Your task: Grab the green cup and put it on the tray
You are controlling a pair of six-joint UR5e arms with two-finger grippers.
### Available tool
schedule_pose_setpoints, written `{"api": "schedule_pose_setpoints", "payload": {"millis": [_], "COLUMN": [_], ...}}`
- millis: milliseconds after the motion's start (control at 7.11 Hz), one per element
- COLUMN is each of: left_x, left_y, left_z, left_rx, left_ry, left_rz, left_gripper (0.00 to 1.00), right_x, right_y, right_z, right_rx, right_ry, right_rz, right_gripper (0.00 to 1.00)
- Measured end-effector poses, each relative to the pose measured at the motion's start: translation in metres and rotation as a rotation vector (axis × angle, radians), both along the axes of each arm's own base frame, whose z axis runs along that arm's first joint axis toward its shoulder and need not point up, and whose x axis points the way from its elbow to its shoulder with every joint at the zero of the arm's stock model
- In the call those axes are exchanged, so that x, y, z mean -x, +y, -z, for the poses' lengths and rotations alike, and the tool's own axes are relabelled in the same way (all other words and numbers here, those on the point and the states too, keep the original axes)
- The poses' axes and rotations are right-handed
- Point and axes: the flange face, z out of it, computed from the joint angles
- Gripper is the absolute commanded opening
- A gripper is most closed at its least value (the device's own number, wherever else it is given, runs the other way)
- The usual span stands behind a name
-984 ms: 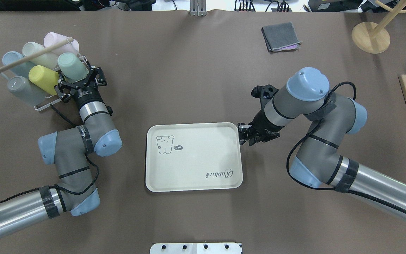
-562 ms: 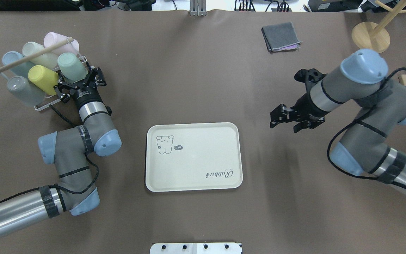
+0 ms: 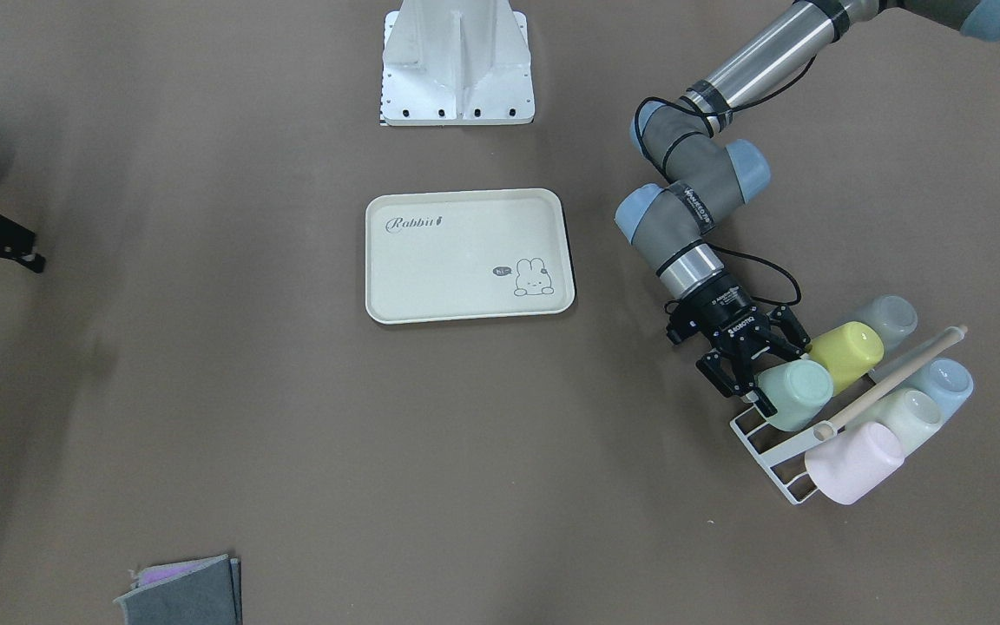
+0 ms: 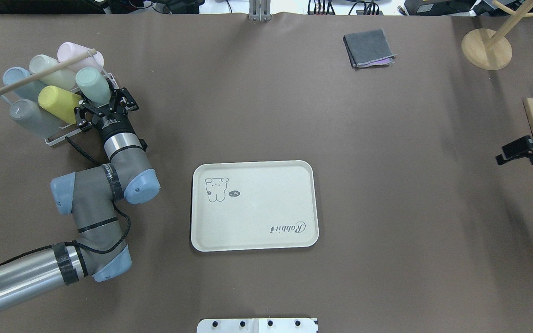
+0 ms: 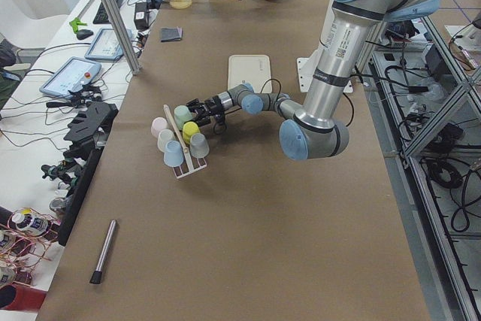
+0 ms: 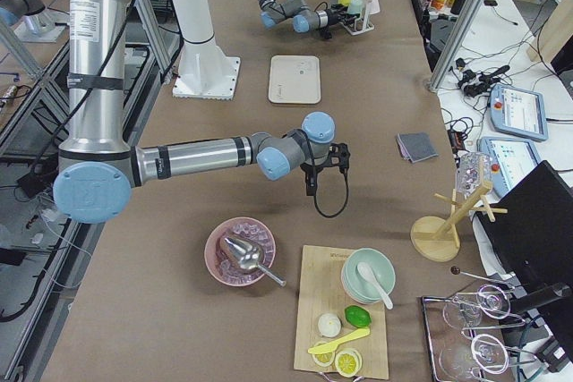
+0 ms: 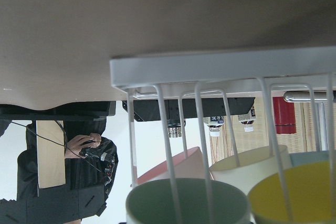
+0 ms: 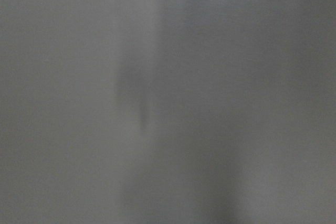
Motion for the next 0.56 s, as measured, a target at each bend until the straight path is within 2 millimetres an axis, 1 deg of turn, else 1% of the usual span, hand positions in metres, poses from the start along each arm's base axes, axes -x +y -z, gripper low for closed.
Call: {"api": "schedule_pose_setpoints", "payload": {"millis": [141, 281, 422, 562], "left_x": [0.0, 0.001, 0.003, 0.007], "left_y": [0.0, 0.0, -0.001, -0.003], "left_z": [0.001, 0.003, 0.005, 0.009], "left_rx": [-0.001, 0.0, 0.0, -0.003], "left_ry": [0.001, -0.002, -0.007, -0.012], "left_rz": [0.0, -0.002, -0.006, -0.015], "left_gripper": [0.63, 0.63, 0.63, 0.63], "right_x": [-0.051, -0.096, -0.128, -0.149], "right_y": [0.006, 0.01, 0.015, 0.02], "right_z": [-0.023, -0.041, -0.052, -0.06], "right_rx": [-0.004, -0.028, -0.047, -0.044], "right_ry": [0.027, 0.066, 0.115, 0.167], "right_rz": [0.011, 0.031, 0.049, 0.053], "right_gripper": [1.0, 1.0, 1.0, 1.0]}}
